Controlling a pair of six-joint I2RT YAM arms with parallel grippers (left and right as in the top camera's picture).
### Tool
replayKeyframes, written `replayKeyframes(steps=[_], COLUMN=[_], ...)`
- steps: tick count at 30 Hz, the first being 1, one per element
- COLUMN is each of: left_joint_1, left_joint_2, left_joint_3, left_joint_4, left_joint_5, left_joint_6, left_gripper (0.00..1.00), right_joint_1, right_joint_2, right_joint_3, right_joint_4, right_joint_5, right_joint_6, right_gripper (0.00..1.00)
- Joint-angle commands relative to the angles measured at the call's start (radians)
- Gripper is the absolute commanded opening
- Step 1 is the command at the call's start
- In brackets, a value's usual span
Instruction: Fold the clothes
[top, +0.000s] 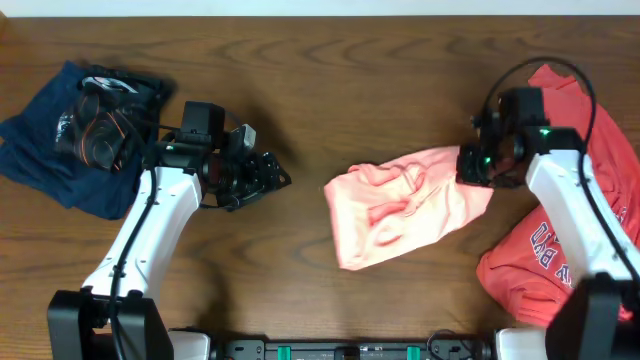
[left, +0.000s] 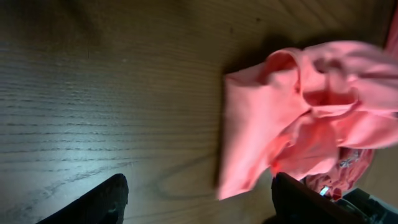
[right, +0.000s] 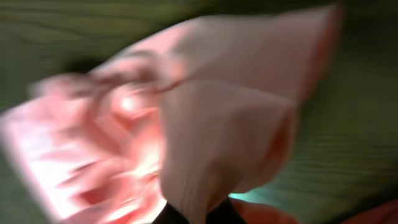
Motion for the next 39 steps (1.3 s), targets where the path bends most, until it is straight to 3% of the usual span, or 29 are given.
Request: replayKeyframes(steps=[1,10,21,26,34,39], left_joint_1=[0.003,0.003,0.003,0.003,0.003,0.003], left_joint_2=[-0.003,-0.003,-0.003,-0.003,-0.003,-0.003], left_joint_3=[0.009,-0.006,-0.006,-0.006,-0.005,-0.005], left_joint_4=[-0.005,-0.013,-0.027,-0.026,0.002,0.08], left_joint_5=[-0.033,-0.038,-0.038,-0.038,-0.037,-0.011], left_joint_6=[0.014,0.014,0.014,0.014,0.014,0.014], left_gripper=[0.75,0.76,0.77,0.77,0.8,0.81], right_joint_1=[0.104,0.438,0.651,0.71,0.717,0.687], right_joint_2=[-0.014,0.014,0.235,0.274,0.22,0.11], right_joint_3=[0.027,0.026,0.026,0.026,0.035,0.09], right_joint_4=[-0.028,0.025,0.073,0.071,0.031,-0.04], right_joint_5=[-0.075,-0.112,-0.164,-0.271,-0.255,-0.05], right_joint_6=[-0.034,0.046,0.094,0.07,0.048,0.064], right_gripper=[0.01,0.02,0.02,0.2,0.43,0.43])
